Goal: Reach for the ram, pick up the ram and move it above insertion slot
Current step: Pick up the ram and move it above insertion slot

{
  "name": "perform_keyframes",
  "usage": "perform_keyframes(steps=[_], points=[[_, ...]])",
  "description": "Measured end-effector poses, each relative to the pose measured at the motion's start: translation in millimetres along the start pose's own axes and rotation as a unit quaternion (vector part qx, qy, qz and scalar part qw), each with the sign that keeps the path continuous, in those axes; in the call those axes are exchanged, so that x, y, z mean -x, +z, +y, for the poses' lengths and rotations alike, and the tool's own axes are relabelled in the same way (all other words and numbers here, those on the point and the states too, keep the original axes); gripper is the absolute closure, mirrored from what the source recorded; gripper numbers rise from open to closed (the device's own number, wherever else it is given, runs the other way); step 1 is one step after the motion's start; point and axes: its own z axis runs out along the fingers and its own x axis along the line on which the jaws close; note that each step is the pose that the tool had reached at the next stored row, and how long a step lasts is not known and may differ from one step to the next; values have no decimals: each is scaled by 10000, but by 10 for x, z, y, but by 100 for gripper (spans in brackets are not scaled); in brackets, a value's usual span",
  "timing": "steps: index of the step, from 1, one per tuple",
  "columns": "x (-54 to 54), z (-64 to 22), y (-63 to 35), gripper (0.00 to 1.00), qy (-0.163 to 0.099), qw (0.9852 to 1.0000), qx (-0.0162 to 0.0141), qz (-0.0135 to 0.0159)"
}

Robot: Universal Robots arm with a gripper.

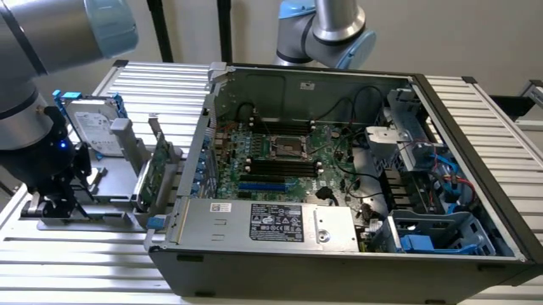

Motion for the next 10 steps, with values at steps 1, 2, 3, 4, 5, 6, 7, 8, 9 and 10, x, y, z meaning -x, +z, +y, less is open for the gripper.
perform_keyframes(steps=[1,2,3,4,5,6,7,8,9,10], points=[[0,1,18,64,-8,10000,0,0],[-1,3,37,64,-12,10000,0,0],[0,8,55,64,-15,10000,0,0],[0,15,72,64,-17,10000,1,1],[-1,22,90,64,-19,10000,1,1],[-1,30,108,64,-20,10000,1,1],[0,38,127,64,-21,10000,1,1],[0,44,145,64,-22,10000,0,1],[0,50,164,64,-23,10000,-1,0],[2,55,183,64,-24,10000,-1,0]])
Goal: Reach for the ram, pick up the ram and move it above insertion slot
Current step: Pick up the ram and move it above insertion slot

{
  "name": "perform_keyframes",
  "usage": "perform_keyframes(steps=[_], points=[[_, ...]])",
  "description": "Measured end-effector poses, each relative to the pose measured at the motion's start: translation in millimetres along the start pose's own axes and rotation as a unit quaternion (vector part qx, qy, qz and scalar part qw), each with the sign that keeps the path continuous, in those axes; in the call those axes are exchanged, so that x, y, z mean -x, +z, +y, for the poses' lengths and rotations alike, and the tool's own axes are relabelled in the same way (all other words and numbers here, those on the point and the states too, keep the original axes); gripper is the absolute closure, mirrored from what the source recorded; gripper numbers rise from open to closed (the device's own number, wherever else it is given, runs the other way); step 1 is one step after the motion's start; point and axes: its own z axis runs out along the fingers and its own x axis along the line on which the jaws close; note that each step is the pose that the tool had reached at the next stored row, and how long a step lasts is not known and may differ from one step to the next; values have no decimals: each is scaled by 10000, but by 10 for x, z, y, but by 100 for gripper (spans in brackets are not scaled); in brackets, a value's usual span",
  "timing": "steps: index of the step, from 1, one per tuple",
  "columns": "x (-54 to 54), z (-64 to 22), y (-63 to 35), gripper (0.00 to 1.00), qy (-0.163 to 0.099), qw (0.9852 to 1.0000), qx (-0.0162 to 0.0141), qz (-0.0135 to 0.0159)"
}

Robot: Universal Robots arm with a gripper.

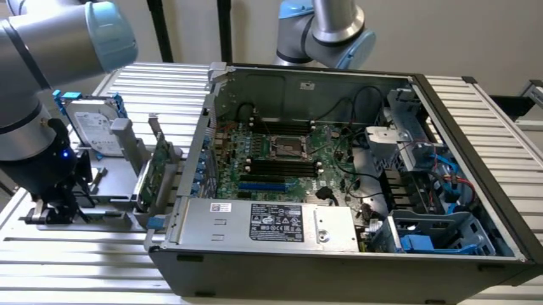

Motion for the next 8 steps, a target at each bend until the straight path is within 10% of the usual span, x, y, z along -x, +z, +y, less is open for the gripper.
perform_keyframes(steps=[8], points=[[47,7,103,64,-2,10000,1,1]])
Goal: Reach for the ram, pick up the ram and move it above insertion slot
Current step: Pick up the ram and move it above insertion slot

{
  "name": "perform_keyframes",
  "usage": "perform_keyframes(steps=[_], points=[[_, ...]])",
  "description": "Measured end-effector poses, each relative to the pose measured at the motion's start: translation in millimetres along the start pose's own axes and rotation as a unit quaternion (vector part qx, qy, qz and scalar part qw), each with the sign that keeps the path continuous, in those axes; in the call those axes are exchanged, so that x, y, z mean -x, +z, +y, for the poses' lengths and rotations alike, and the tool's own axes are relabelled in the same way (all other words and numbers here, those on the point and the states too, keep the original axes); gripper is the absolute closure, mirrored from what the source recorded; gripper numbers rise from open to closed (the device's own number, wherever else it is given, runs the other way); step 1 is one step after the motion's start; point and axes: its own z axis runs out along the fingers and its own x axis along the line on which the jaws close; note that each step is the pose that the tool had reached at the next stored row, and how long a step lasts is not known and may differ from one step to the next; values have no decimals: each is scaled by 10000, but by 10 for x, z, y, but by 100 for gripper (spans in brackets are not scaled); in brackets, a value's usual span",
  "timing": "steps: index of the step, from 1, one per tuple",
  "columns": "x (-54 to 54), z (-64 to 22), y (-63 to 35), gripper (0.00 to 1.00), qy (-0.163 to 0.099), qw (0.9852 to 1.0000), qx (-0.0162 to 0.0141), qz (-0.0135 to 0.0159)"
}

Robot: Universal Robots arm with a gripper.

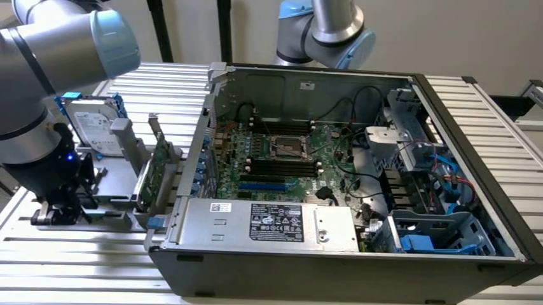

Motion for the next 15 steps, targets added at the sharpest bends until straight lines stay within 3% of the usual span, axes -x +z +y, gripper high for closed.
perform_keyframes(steps=[11,15], points=[[17,24,81,64,8,10000,3,2],[18,24,83,78,36,10000,5,2]])
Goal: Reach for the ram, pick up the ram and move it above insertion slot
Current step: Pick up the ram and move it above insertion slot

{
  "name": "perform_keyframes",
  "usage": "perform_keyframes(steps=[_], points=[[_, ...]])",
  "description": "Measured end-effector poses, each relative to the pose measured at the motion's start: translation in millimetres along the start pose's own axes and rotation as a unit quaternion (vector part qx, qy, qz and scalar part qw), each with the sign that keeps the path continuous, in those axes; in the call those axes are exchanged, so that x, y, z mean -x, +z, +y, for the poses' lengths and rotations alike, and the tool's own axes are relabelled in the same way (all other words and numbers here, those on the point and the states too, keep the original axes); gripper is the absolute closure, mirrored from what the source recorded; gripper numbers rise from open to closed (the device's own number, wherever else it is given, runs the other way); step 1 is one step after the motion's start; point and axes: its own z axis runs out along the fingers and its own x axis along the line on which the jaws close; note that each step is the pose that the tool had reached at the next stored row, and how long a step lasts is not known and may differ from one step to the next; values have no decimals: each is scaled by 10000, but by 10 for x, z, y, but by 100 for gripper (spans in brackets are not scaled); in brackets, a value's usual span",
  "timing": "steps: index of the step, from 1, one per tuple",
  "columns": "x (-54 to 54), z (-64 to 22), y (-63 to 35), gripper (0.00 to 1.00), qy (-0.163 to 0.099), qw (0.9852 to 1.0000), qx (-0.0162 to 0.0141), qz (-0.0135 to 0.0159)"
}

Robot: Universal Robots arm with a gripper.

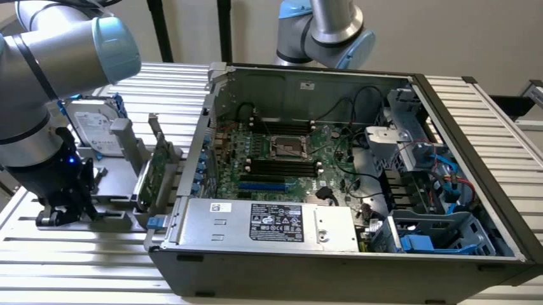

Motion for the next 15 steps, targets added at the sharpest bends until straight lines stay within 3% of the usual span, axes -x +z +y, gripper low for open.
perform_keyframes(steps=[3,10,15], points=[[0,1,0,86,55,10000,6,-2],[0,0,0,86,347,9994,10,-9],[0,0,1,86,358,9994,10,-10]])
